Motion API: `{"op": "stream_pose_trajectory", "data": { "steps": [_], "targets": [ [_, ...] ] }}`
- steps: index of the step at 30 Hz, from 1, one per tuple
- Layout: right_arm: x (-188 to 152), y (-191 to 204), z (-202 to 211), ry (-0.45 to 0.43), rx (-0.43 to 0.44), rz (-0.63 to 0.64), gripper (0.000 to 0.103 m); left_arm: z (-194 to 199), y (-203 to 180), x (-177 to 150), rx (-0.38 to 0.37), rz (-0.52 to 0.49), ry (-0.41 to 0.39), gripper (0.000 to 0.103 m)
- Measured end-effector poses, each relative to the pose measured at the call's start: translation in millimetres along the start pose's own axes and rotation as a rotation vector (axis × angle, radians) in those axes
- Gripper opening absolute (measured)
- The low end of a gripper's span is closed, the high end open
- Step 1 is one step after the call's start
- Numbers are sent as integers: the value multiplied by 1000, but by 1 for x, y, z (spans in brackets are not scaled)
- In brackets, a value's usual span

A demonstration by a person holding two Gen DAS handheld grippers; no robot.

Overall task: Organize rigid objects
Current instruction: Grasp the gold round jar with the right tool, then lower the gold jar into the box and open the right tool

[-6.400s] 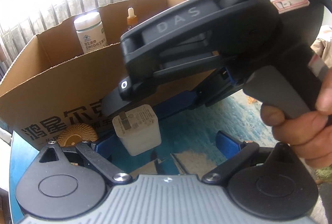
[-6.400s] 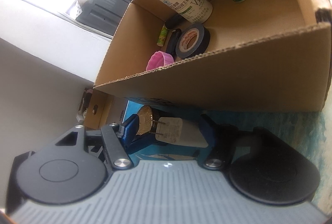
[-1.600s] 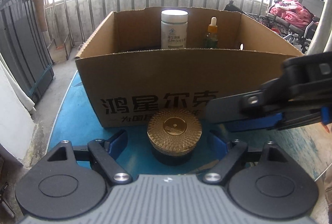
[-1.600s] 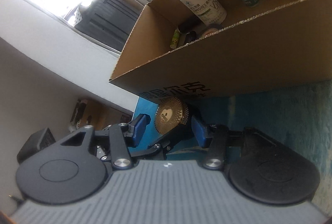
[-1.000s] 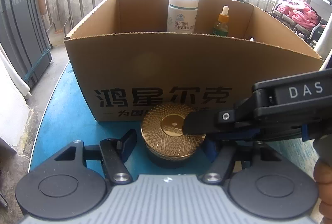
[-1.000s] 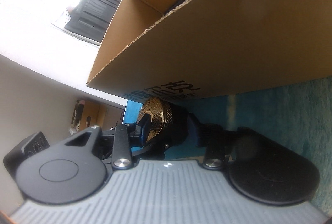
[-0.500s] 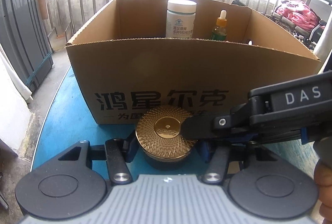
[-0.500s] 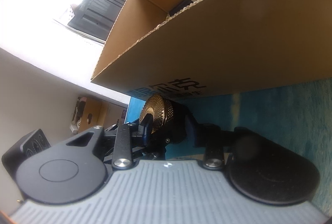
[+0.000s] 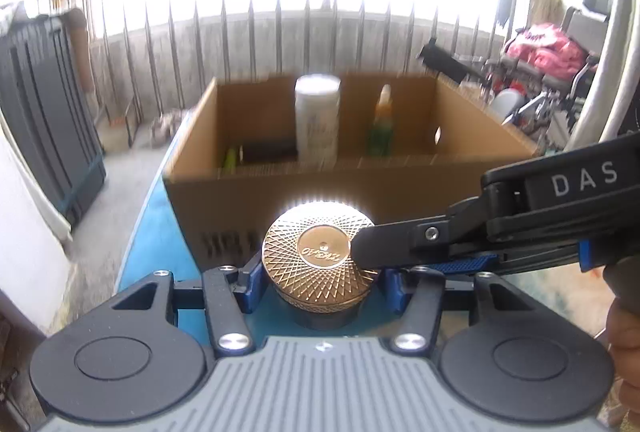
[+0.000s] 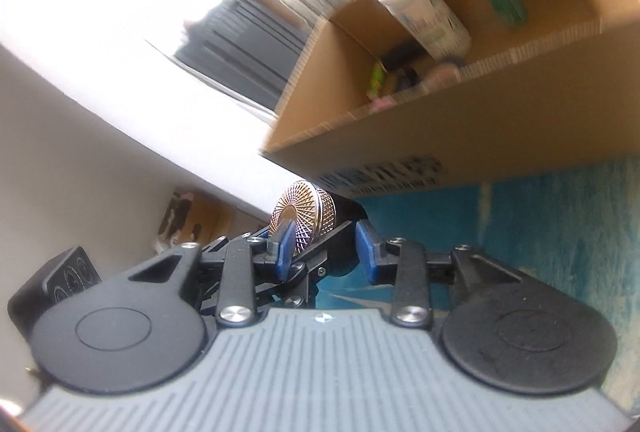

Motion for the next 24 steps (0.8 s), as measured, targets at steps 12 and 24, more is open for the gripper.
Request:
{"op": "stream_pose_trajectory", "data": {
  "steps": [12, 24],
  "targets": [
    [105, -15, 44, -137, -103, 89, 35, -38, -44, 95, -67, -143, -58, 57],
    [169, -71, -48, 28, -298, 140, 35, -171, -13, 111, -196, 50, 251, 57]
  ]
}}
Point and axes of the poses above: each gripper's, at about its wrist camera, not at the fingertips, and z roughly against the way its jaws point, y to its left, x to its top, the point moved 5 cm from there along -z, roughly the way its jaws point, and after that the axes turned 13 degrees about -x, right-handed, at the moved point
